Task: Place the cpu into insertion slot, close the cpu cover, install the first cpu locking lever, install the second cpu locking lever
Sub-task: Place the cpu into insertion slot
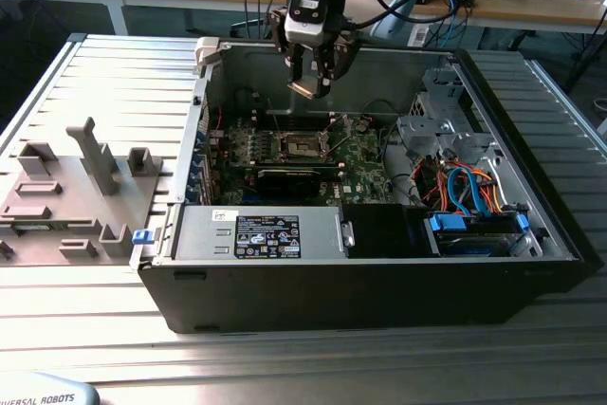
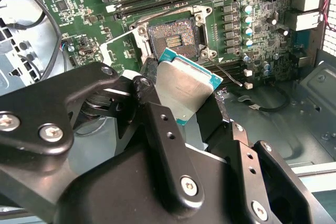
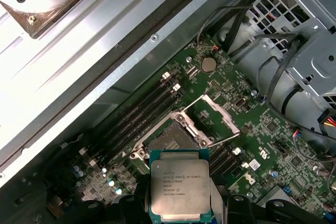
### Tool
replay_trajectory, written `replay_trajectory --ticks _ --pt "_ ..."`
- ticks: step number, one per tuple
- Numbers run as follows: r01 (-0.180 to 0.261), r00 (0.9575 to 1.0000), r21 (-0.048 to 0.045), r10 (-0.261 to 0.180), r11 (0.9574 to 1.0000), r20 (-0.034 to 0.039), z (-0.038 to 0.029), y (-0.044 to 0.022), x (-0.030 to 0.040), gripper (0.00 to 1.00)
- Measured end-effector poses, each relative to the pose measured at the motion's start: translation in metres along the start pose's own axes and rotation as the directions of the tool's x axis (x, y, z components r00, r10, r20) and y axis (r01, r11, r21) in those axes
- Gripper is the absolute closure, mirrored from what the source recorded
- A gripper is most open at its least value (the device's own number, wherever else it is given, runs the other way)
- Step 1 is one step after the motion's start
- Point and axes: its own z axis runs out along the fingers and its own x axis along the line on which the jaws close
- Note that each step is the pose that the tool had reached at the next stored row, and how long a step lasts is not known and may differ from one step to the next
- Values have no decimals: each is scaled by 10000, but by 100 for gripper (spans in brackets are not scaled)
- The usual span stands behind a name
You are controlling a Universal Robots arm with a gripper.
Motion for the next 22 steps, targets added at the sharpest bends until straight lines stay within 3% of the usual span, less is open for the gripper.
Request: replay_trajectory --ticks 22 --pt "-440 9990 4 440 9990 7 17 0 0 46"
